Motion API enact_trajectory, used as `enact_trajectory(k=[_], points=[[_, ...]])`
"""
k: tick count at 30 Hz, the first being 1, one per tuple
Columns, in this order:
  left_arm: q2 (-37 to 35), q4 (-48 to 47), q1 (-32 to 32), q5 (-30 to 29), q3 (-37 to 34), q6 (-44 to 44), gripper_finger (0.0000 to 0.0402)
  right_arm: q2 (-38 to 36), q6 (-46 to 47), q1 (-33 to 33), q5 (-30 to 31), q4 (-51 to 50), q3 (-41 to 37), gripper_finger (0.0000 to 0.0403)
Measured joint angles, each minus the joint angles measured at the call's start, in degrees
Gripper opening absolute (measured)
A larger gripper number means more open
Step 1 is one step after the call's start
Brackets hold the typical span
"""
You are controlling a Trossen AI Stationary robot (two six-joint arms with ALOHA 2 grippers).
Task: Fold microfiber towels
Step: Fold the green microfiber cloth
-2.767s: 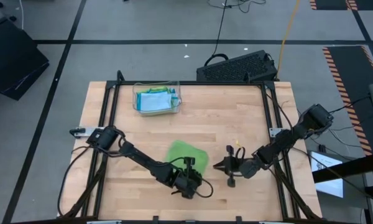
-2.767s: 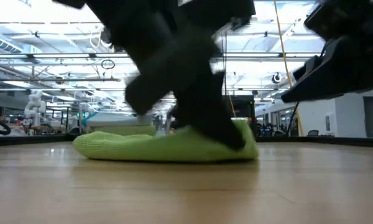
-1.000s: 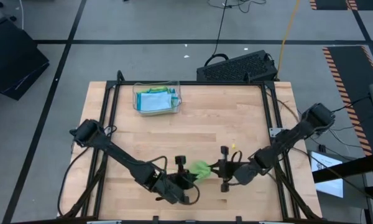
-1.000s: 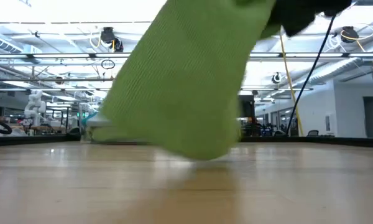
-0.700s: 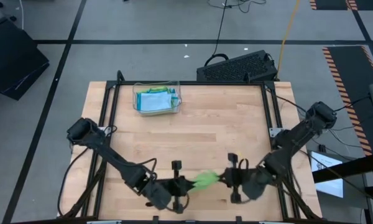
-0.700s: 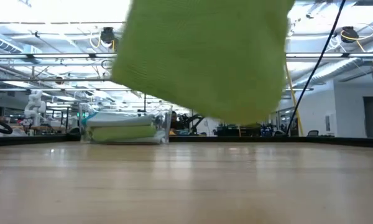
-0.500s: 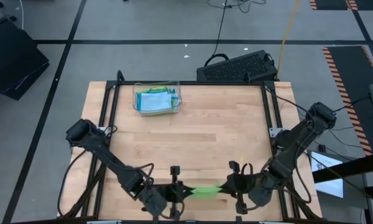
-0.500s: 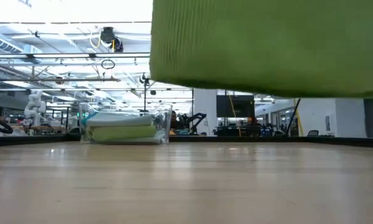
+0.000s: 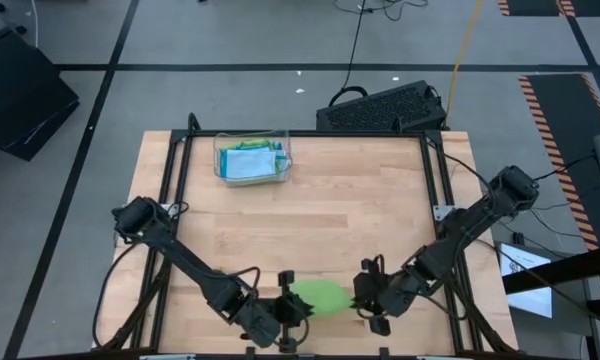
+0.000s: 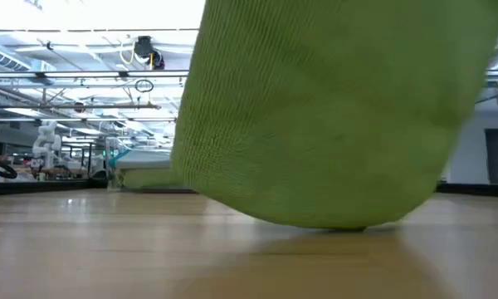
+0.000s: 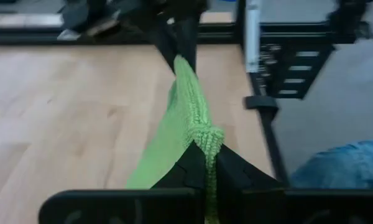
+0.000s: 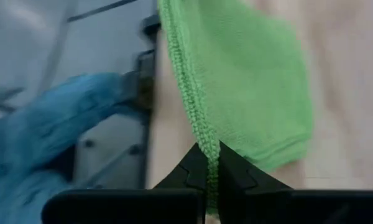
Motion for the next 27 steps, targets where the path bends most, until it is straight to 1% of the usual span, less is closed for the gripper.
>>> enact_trajectory(k=[2,3,6,8,11,14,19,21,24,27], points=[[0.0,1.6,0.0,0.6,0.0,3.1,0.0007,-0.1,-0.9,-0.6,-1.8,0.4,-0.4,0.0006],[0.0,1.5,0.2,-0.3,0.0,4.6,0.0006,-0.1,-1.8,-1.4,-1.8,-0.3,-0.5,0.0006],[-0.1,-3.5,2.0,-5.9,0.0,6.1,0.0011,-0.1,-3.9,-5.4,-0.4,-4.8,-0.5,0.0006],[-0.2,-9.1,4.7,-7.4,0.0,3.7,0.0015,-0.1,-4.6,-8.7,1.2,-9.0,-0.5,0.0006],[-0.2,-17.0,9.9,-4.9,-0.3,-2.0,0.001,-0.1,-6.5,-14.1,2.7,-12.6,-1.7,0.0006],[0.1,-18.1,13.9,-3.8,-3.4,-4.2,0.0006,-0.1,-10.6,-20.0,2.7,-11.0,-4.8,0.0006],[0.1,-16.3,18.8,-3.8,-9.4,-4.9,0.0017,0.0,-18.2,-28.6,2.3,-0.5,-11.5,0.0006],[0.1,-15.0,20.3,-3.8,-11.6,-5.5,0.0013,0.0,-20.8,-31.0,2.4,2.6,-12.6,0.0006],[0.1,-13.1,21.6,-3.8,-13.3,-5.4,0.0006,0.0,-23.9,-33.3,2.2,4.0,-12.9,0.0006],[0.1,-12.3,21.9,-2.7,-13.5,-2.9,0.0014,0.0,-25.9,-34.5,2.1,4.9,-12.8,0.0006]])
